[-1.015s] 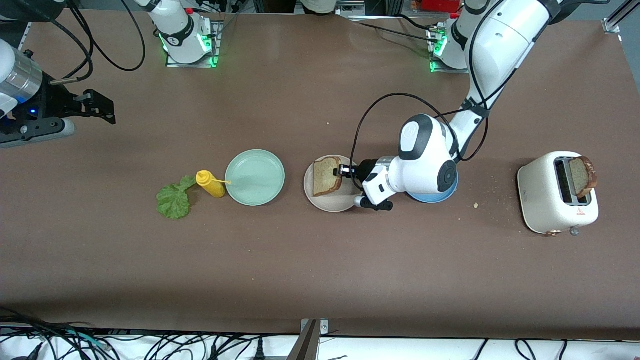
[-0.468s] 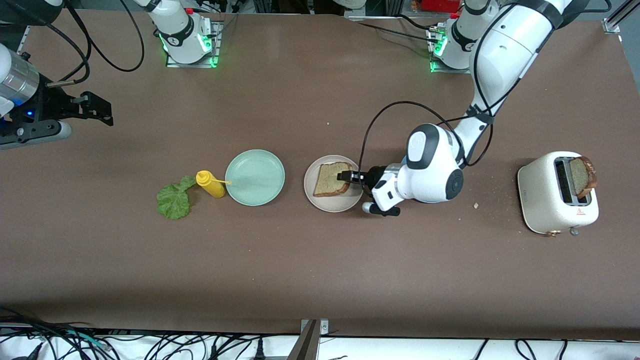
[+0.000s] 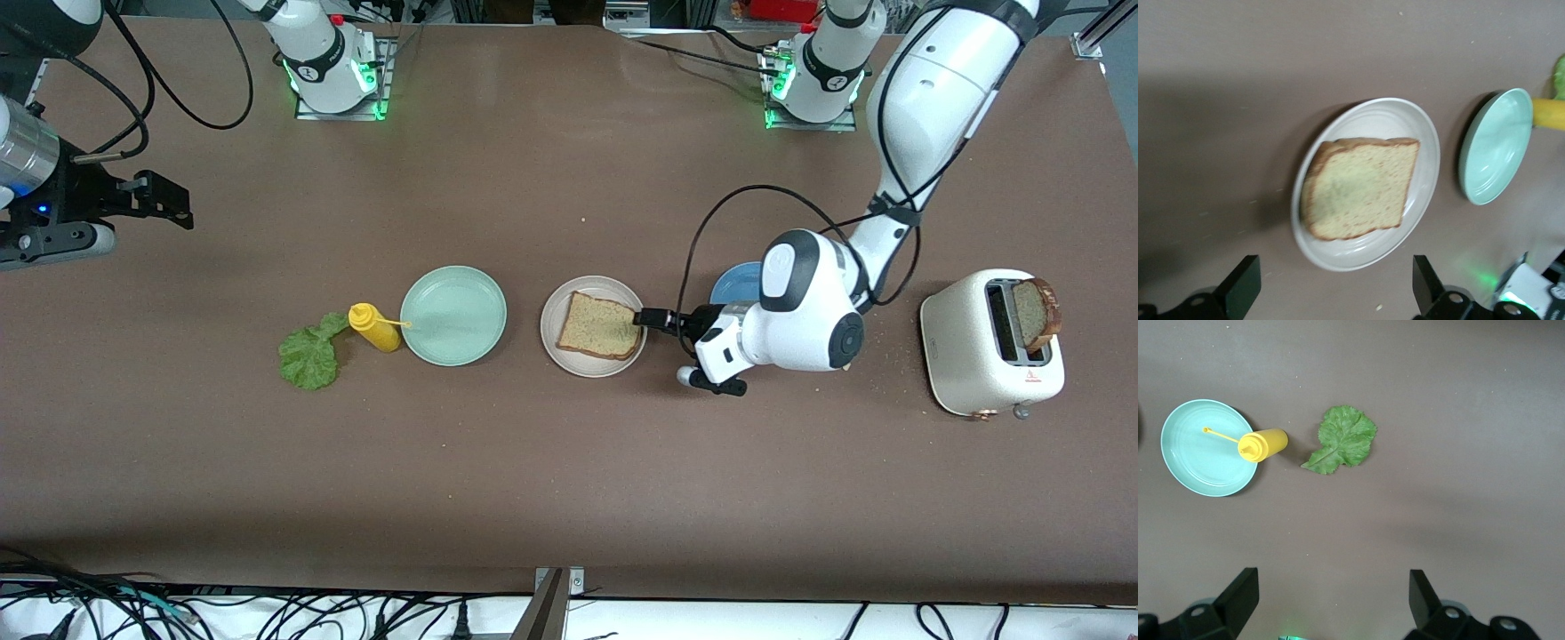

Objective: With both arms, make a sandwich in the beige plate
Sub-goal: 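Open the left gripper and withdraw it toward the toaster, then reach the right gripper to the yellow bottle while the left gripper rises, then lift the yellow bottle with the right gripper over the beige plate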

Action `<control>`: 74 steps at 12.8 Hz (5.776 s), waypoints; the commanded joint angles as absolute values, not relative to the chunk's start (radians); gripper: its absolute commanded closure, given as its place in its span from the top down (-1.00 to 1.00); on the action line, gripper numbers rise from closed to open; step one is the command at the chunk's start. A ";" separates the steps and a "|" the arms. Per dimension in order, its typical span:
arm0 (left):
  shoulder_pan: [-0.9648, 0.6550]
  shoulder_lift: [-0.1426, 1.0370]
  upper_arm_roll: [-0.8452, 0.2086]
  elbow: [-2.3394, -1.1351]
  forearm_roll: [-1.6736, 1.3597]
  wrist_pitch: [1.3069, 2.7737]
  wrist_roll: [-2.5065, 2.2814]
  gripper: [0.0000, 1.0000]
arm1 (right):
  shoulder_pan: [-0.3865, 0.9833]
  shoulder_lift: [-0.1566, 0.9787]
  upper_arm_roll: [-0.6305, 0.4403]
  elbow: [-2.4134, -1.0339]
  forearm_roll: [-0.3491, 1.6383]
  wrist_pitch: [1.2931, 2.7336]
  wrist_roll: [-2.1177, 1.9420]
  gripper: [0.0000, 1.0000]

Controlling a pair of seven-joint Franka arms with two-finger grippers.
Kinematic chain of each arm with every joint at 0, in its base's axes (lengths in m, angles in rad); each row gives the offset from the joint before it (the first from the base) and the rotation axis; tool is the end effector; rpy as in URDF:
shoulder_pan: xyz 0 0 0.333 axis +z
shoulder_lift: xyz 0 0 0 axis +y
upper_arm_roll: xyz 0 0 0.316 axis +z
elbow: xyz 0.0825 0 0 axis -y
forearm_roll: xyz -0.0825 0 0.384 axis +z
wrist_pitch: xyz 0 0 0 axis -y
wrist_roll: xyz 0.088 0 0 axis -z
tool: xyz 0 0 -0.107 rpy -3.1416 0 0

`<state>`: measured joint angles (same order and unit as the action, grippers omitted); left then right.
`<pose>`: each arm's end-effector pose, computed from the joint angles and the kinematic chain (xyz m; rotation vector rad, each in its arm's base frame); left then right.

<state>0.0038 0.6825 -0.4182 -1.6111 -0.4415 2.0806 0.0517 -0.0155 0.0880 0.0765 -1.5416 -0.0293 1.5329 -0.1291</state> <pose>0.6268 -0.2596 0.2524 2.5214 -0.1834 -0.3706 0.5746 0.0300 0.5855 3.1045 0.2965 -0.1516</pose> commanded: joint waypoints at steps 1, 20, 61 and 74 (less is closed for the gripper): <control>0.072 0.585 -0.419 -1.628 -0.291 1.987 0.061 1.00 | -0.023 0.092 0.075 -1.531 -0.026 1.537 -0.127 1.00; 0.308 0.208 -0.416 -1.434 0.147 1.532 0.058 1.00 | 0.008 0.330 0.098 -1.437 0.105 1.598 -0.446 1.00; -0.052 -0.018 0.006 -1.655 0.011 1.615 0.069 1.00 | -0.121 0.779 0.129 -1.689 0.867 1.917 -2.207 0.71; -0.051 -0.018 0.006 -1.657 0.011 1.608 0.069 1.00 | 0.040 0.502 0.133 -1.683 0.444 1.971 -1.612 -1.00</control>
